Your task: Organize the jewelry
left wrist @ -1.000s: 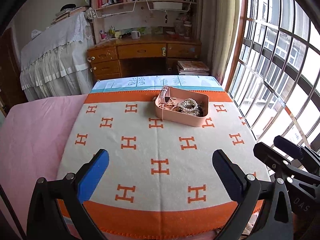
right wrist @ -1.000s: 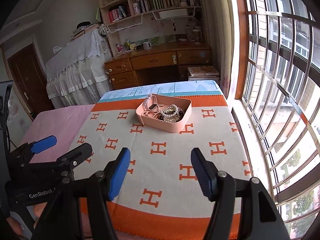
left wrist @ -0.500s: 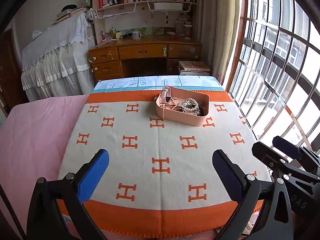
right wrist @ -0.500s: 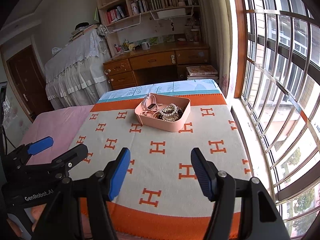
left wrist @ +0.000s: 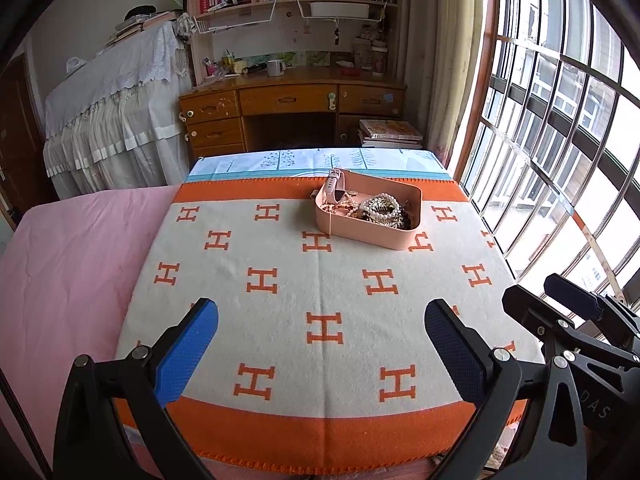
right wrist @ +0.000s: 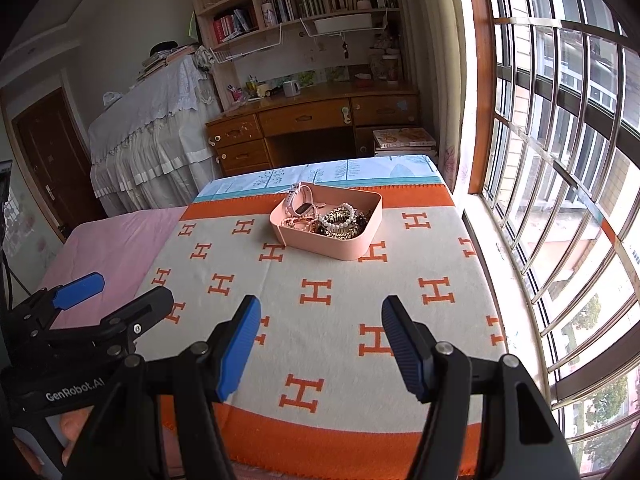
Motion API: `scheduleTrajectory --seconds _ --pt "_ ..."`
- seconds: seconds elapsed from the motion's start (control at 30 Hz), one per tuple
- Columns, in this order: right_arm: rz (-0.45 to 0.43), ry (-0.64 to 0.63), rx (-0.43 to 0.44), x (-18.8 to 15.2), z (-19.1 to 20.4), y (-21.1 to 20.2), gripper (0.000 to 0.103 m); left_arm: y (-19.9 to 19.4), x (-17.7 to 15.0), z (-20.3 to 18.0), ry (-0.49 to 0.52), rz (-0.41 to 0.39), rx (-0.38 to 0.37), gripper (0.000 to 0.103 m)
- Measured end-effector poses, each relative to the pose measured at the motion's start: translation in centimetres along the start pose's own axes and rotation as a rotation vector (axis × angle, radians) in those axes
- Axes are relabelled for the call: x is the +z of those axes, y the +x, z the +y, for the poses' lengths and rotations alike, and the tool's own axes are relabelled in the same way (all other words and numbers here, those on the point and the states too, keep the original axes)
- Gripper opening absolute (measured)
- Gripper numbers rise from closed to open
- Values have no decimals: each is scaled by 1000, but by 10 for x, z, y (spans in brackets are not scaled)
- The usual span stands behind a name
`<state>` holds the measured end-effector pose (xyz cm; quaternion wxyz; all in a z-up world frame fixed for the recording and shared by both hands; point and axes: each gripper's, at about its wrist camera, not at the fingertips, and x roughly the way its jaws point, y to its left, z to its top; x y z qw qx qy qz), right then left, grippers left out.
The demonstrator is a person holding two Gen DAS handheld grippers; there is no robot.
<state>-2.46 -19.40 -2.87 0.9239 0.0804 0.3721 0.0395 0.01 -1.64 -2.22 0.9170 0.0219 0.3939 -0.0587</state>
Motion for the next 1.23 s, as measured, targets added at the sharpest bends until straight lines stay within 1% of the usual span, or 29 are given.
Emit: scheduleTrajectory --seconds 0.5,0.77,1.0,1.23 --pt "5 2 0 -2 0 0 64 3 -8 6 -5 17 10 102" --pt "7 2 2 -1 -1 -1 64 3 -6 5 -5 17 9 102" --pt "13 3 -9 -3 -1 -2 64 5 -13 8 4 19 4 102" --pt "17 0 -12 -6 0 -6 64 7 -12 10 -2 31 0 102"
